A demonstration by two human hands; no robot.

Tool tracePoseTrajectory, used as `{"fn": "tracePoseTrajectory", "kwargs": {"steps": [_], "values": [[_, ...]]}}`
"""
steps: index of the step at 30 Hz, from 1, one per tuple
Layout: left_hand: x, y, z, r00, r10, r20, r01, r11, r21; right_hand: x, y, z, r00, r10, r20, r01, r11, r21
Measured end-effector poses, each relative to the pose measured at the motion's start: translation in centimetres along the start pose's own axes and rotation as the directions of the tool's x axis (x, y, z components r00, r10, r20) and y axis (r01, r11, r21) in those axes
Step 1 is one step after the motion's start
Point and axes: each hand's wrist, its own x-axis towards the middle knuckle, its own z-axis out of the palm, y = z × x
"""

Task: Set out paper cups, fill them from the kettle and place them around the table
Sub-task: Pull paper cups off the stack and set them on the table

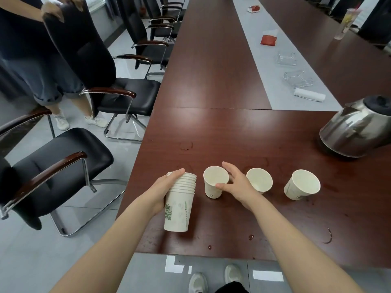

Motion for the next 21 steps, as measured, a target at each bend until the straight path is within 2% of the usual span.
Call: {"fn": "tracePoseTrajectory", "kwargs": {"steps": [5, 13, 18, 21], "values": [[-0.4, -0.2, 0.6, 0.999, 0.012, 0.036, -0.012, 1.000, 0.023, -0.2, 0.9, -0.5, 0.997, 0.053, 0.057, -0.048, 0.995, -0.084], [-0.4, -0.3, 1.0, 0.999, -0.022, 0.038, 0.022, 1.000, 0.005, -0.5, 0.0, -0.2, 0.999, 0.052, 0.008, -0.052, 0.998, -0.023], [0.0, -0.1, 1.3, 0.998, -0.046, 0.039, 0.046, 0.999, 0.012, -1.0, -3.2, 0.2, 0.987, -0.069, -0.142, 0.066, 0.998, -0.025], [0.1, 0.0, 1.6, 0.997, -0.024, 0.070, 0.022, 0.999, 0.027, -1.5, -5.9, 0.8, 0.982, -0.132, -0.136, 0.138, 0.990, 0.032]]}}
